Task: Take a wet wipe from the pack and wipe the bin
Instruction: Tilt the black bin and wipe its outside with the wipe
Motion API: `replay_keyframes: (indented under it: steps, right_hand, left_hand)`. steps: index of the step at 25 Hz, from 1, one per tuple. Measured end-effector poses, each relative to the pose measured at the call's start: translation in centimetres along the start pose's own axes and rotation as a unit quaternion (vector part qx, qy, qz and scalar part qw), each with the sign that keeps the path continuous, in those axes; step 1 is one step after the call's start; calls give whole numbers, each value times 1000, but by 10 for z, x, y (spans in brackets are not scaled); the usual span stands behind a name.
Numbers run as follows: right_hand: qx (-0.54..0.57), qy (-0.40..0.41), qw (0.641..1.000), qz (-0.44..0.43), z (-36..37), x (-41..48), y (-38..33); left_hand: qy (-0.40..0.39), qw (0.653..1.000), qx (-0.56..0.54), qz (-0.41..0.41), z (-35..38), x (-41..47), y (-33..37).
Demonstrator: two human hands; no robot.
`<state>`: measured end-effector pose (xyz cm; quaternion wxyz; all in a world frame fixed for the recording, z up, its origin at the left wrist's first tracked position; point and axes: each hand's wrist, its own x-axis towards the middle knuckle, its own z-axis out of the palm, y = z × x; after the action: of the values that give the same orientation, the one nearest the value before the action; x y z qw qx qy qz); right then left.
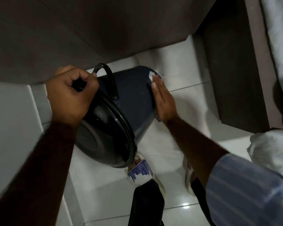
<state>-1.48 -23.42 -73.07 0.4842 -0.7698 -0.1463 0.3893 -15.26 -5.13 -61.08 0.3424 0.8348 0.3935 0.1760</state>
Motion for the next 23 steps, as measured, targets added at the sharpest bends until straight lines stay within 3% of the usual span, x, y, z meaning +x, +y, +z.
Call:
replay_keyframes:
  steps: [6,8,11,15,20,23]
  right_hand:
    - [-90,-131,987,-1,-11,63,-41]
    - [-114,-141,983,1,-10,73,-43]
    - [-107,-99,989,-13,-11,58,-29]
    - [23,9,999,46,-7,0,10]
    - [202,81,948,234,12,-41,23]
    - [214,67,947,229,14,-27,10]
  left_hand:
    - [12,1000,4,5,-2,2,1]
    - [3,1000,16,18,-1,-3,6]
    - [12,999,41,16,4,-5,16]
    - [18,998,57,-13,6,-5,25]
    - [28,998,61,-3,6,-6,23]
    - [44,998,49,-11,1,-13,17]
